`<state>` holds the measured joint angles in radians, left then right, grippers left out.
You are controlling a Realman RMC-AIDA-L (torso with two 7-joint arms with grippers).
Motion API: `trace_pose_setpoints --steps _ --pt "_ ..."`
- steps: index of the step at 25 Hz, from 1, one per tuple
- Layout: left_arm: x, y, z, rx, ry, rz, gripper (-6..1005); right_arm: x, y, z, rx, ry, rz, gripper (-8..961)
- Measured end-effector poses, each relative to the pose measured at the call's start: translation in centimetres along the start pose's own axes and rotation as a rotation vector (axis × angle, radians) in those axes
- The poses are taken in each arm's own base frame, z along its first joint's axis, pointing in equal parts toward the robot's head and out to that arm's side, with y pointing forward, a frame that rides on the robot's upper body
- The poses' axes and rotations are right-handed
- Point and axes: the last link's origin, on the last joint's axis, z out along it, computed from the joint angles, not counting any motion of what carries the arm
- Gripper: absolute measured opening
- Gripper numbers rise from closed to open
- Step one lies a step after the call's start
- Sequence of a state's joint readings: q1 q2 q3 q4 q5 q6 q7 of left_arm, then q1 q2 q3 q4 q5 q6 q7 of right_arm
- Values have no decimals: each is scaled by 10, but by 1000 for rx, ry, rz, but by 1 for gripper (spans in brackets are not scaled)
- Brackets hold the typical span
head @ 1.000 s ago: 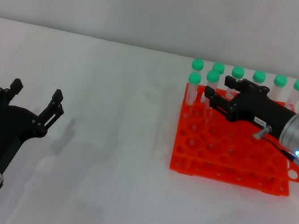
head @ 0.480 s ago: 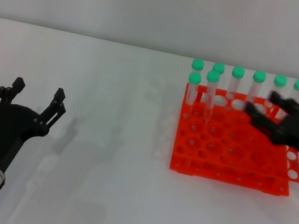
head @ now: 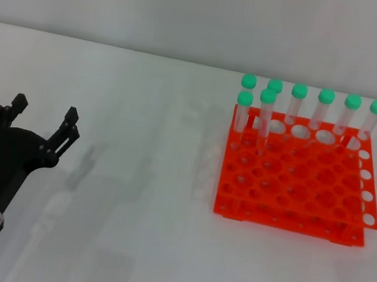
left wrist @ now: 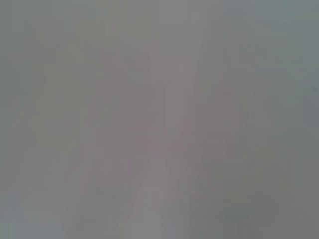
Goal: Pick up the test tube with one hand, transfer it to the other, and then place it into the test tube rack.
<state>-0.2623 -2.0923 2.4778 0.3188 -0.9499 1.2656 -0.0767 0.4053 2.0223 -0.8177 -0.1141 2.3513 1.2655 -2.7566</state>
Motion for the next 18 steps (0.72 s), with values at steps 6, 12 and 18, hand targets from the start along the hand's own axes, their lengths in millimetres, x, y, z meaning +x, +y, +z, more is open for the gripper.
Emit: trace_pose_setpoints --steps 6,12,18 --pt "1 -2 2 1 1 8 888 9 -7 -7 81 40 -37 732" --pt "-1 -7 0 8 -11 27 888 10 -5 -5 80 44 -21 732" --pt "-1 -8 1 8 -12 31 888 12 -3 -6 81 49 -15 732"
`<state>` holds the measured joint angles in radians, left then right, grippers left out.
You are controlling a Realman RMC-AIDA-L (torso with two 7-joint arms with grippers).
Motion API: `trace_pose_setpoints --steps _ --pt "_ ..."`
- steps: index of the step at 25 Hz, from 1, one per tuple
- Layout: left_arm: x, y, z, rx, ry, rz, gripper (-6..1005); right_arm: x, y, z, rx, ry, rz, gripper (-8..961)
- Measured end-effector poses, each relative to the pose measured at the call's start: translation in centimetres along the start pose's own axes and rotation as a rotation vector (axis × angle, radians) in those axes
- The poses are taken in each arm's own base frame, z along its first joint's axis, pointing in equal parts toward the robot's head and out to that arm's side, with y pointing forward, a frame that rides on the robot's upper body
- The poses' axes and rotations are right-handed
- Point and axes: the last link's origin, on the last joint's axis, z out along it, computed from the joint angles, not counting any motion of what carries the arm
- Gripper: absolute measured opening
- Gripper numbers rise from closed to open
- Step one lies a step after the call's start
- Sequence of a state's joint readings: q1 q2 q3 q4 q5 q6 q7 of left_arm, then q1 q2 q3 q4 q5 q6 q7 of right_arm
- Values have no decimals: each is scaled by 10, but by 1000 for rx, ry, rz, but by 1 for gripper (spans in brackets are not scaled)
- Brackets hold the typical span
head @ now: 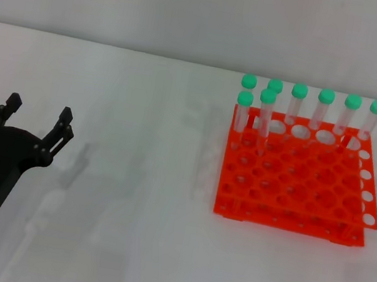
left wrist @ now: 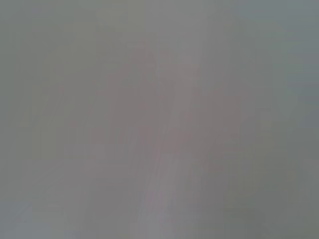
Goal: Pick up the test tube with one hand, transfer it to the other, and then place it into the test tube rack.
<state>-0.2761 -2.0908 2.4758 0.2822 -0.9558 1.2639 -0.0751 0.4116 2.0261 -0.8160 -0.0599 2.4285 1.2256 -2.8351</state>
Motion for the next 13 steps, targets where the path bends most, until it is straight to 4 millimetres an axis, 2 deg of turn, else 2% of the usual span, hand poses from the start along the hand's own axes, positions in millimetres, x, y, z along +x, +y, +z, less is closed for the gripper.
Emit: trace_pose_setpoints --steps 13 --pt "3 2 6 -10 12 1 888 -2 4 4 -15 -11 4 732"
